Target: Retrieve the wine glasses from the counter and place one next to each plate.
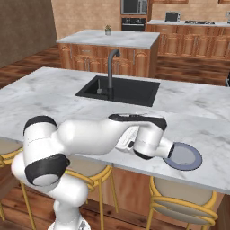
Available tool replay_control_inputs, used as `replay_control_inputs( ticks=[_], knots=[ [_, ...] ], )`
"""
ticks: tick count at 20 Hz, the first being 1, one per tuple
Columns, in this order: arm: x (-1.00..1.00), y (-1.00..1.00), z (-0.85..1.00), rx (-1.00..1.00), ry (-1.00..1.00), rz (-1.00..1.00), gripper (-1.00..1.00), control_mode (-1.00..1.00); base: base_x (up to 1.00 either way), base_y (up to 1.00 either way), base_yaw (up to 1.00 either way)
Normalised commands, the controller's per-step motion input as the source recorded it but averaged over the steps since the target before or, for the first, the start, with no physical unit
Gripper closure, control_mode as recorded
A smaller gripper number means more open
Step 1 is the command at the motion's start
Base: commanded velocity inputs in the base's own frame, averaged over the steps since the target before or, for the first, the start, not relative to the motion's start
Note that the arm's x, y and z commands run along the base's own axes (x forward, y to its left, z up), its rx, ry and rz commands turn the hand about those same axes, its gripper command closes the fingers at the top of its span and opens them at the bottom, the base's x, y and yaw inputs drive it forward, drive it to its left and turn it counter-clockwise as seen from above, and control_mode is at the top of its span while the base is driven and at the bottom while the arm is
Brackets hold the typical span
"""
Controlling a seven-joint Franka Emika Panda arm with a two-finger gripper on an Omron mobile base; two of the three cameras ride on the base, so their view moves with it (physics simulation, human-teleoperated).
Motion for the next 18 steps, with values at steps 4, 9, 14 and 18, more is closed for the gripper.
replay_control_inputs(
  ticks=[4,9,14,18],
  knots=[
    [0.00,0.19,0.07,0.00,-0.04,0.05,-1.00,-1.00,0.00,0.00,0.00],
    [-0.27,0.36,0.16,0.00,-0.01,0.12,-1.00,-1.00,0.00,0.00,0.00],
    [-0.27,0.37,0.22,0.00,-0.03,0.09,-1.00,-1.00,0.00,0.00,0.00],
    [-0.58,0.27,0.25,0.00,-0.05,0.07,-1.00,-1.00,0.00,0.00,0.00]
  ],
)
